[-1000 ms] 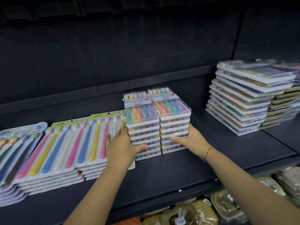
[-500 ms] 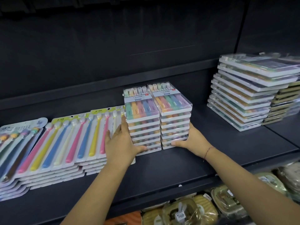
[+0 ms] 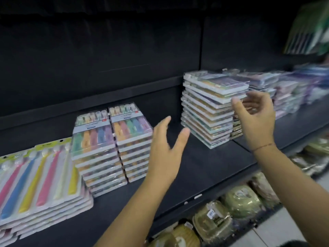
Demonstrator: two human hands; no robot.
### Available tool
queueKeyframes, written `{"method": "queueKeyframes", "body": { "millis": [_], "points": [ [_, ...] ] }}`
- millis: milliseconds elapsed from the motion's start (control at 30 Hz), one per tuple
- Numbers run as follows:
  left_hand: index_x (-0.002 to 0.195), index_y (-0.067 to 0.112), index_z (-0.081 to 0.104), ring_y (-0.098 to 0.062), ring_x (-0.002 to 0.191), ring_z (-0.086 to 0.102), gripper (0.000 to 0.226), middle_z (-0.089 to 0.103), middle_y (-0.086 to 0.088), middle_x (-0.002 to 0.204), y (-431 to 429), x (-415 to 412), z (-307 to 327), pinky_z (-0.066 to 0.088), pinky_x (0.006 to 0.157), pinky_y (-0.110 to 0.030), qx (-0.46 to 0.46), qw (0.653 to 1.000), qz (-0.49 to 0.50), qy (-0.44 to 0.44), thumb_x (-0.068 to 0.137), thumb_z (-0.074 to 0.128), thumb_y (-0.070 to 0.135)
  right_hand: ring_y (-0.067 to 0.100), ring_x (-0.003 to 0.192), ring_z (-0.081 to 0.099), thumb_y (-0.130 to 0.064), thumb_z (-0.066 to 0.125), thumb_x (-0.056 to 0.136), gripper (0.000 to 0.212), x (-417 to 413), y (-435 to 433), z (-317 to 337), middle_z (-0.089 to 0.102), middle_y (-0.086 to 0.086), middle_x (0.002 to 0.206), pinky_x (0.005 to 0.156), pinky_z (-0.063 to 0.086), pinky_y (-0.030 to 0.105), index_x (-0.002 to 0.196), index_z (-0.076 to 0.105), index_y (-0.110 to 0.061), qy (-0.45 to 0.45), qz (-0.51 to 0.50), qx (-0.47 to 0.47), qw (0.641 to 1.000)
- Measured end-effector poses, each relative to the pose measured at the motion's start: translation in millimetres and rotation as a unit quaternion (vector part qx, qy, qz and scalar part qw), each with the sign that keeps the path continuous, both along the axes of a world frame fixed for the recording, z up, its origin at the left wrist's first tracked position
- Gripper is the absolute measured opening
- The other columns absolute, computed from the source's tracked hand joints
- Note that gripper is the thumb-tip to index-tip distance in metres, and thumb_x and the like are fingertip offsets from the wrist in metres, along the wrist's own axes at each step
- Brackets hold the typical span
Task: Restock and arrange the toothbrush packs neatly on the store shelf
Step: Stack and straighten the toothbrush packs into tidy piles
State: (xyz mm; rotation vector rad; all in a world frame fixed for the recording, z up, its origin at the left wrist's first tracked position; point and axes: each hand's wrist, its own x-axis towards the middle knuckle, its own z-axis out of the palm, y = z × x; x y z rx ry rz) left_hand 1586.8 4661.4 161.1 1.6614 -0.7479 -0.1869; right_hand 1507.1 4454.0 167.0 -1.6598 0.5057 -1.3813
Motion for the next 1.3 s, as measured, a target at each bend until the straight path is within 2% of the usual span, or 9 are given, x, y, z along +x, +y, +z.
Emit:
{"method": "queueKeyframes", "body": {
  "millis": [167, 267, 367, 500, 633, 867, 1033, 1167, 1300],
  "points": [
    [0.140, 0.021, 0.050, -0.008, 0.103, 0.059, 0.067, 0.058, 0.005, 0.132, -113.4, 28.8, 20.7, 0.044, 0.097, -0.026, -0.036, 0.926, -0.128, 0.352, 0.092, 0.041, 0.066, 0.009, 0.101, 0.052, -0.044, 0.063, 0.092, 0.047, -3.3, -41.3, 4.8, 0.054, 0.003, 0.120, 0.079, 0.042, 0.005, 0.129, 0.050, -0.016, 0.049, -0.015, 0.045, 0.998],
    [0.133, 0.017, 0.060, -0.027, 0.110, 0.066, 0.080, 0.066, -0.012, 0.125, -150.3, 47.4, 19.1, 0.050, 0.100, -0.046, -0.049, 0.894, -0.142, 0.423, 0.082, 0.046, 0.076, 0.006, 0.103, 0.057, -0.047, 0.058, 0.093, 0.037, -0.6, -41.6, -9.4, 0.057, -0.011, 0.111, 0.091, 0.050, 0.022, 0.121, 0.055, -0.022, 0.069, 0.019, 0.108, 0.992],
    [0.131, 0.017, 0.061, -0.034, 0.113, 0.064, 0.080, 0.066, -0.013, 0.125, -162.7, 56.1, 15.9, 0.048, 0.100, -0.056, -0.057, 0.875, -0.149, 0.456, 0.081, 0.047, 0.077, 0.010, 0.107, 0.061, -0.050, 0.058, 0.092, 0.033, 2.1, -40.3, -22.2, 0.062, -0.008, 0.112, 0.099, 0.050, 0.040, 0.108, 0.058, -0.022, 0.082, 0.063, 0.196, 0.975],
    [0.129, 0.019, 0.063, -0.035, 0.112, 0.064, 0.075, 0.067, -0.012, 0.123, -169.7, 61.4, 14.4, 0.046, 0.100, -0.060, -0.074, 0.864, -0.157, 0.473, 0.082, 0.047, 0.076, 0.000, 0.082, 0.062, -0.045, 0.055, 0.094, 0.025, 9.1, -38.6, -21.5, 0.068, -0.012, 0.085, 0.095, 0.050, 0.030, 0.090, 0.062, -0.021, 0.077, 0.122, 0.285, 0.948],
    [0.124, 0.017, 0.066, -0.036, 0.110, 0.065, 0.078, 0.069, -0.014, 0.118, -170.0, 64.1, 21.0, 0.046, 0.096, -0.062, -0.065, 0.861, -0.141, 0.484, 0.081, 0.044, 0.078, 0.000, 0.090, 0.066, -0.046, 0.055, 0.093, 0.027, 8.1, -44.3, -15.5, 0.072, -0.014, 0.093, 0.087, 0.049, 0.024, 0.103, 0.066, -0.024, 0.064, 0.169, 0.316, 0.931],
    [0.115, 0.011, 0.067, -0.033, 0.086, 0.072, 0.084, 0.074, -0.017, 0.103, -173.5, 52.3, 34.0, 0.057, 0.067, -0.049, -0.067, 0.852, -0.107, 0.509, 0.079, 0.041, 0.082, 0.001, 0.096, 0.058, -0.027, 0.060, 0.095, 0.010, -9.4, -66.0, 19.1, 0.062, -0.011, 0.104, 0.089, 0.045, 0.023, 0.105, 0.061, -0.025, 0.007, 0.053, 0.094, 0.994],
    [0.107, 0.007, 0.070, -0.036, 0.088, 0.067, 0.092, 0.073, -0.020, 0.096, -178.8, 38.2, 40.9, 0.052, 0.067, -0.051, -0.031, 0.850, -0.067, 0.521, 0.074, 0.039, 0.088, -0.004, 0.107, 0.051, -0.058, 0.047, 0.094, 0.034, 14.4, -106.9, 63.5, 0.055, -0.024, 0.113, 0.091, 0.036, 0.015, 0.118, 0.053, -0.035, 0.223, 0.196, -0.008, 0.955],
    [0.085, 0.001, 0.076, -0.039, 0.089, 0.065, 0.101, 0.072, -0.026, 0.090, -180.8, 28.5, 45.2, 0.049, 0.069, -0.054, -0.004, 0.833, -0.046, 0.552, 0.068, 0.038, 0.093, 0.013, 0.130, 0.045, -0.075, 0.055, 0.078, 0.081, 36.6, -129.0, 82.8, 0.049, -0.009, 0.143, 0.113, 0.032, 0.038, 0.142, 0.046, -0.024, 0.350, 0.256, -0.019, 0.901],
    [0.054, -0.004, 0.072, -0.036, 0.078, 0.061, 0.105, 0.070, -0.024, 0.069, -180.0, 19.3, 47.1, 0.044, 0.062, -0.051, 0.017, 0.840, -0.019, 0.541, 0.079, 0.027, 0.088, 0.019, 0.123, 0.052, -0.047, 0.056, 0.093, 0.045, 49.1, -132.6, 87.0, 0.058, -0.001, 0.131, 0.113, 0.034, 0.041, 0.126, 0.054, -0.018, 0.399, 0.282, -0.022, 0.872]
  ]
}}
